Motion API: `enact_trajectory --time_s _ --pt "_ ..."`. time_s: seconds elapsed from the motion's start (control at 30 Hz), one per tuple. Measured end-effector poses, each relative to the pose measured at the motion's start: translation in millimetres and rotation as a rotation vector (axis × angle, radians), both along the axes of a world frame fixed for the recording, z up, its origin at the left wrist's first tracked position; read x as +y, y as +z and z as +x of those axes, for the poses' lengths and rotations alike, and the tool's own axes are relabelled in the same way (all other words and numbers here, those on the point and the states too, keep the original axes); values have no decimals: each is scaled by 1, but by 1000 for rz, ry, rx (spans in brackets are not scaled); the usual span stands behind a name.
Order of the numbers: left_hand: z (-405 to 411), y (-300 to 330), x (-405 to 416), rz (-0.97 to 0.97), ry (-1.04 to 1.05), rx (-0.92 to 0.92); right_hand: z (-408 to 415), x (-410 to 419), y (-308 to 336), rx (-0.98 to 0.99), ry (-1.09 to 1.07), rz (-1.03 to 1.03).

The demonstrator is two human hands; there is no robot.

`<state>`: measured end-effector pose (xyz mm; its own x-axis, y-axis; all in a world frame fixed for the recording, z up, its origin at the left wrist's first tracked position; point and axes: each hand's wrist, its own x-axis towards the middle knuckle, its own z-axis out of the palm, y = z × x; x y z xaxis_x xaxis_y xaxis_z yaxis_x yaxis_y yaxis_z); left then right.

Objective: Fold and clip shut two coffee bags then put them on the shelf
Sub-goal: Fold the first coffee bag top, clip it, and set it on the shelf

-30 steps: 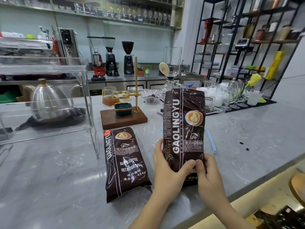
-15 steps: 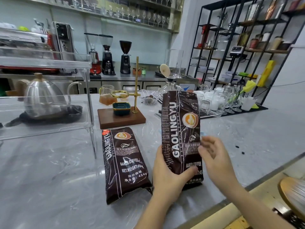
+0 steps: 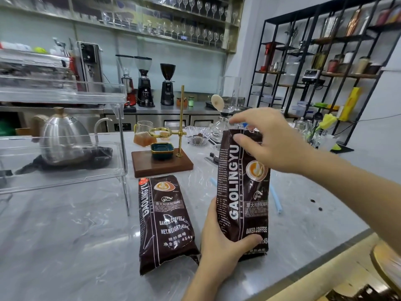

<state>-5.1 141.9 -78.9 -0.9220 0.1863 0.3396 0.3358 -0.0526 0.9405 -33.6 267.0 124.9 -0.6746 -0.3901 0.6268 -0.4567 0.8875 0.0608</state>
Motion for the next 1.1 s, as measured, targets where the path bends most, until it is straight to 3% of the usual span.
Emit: enact_trajectory --time_s 0.27,0.53,0.77,1.1 --pt "0 0 -2 7 -44 1 -23 1 20 -256 -17 121" --pt "2 0 -2 -5 -70 -9 -28 3 25 -403 31 -35" --pt "0 -7 0 4 -37 -49 -25 2 12 -191 46 -222" --pt "-3 -11 1 -27 -44 -113 -13 0 6 -184 10 -340"
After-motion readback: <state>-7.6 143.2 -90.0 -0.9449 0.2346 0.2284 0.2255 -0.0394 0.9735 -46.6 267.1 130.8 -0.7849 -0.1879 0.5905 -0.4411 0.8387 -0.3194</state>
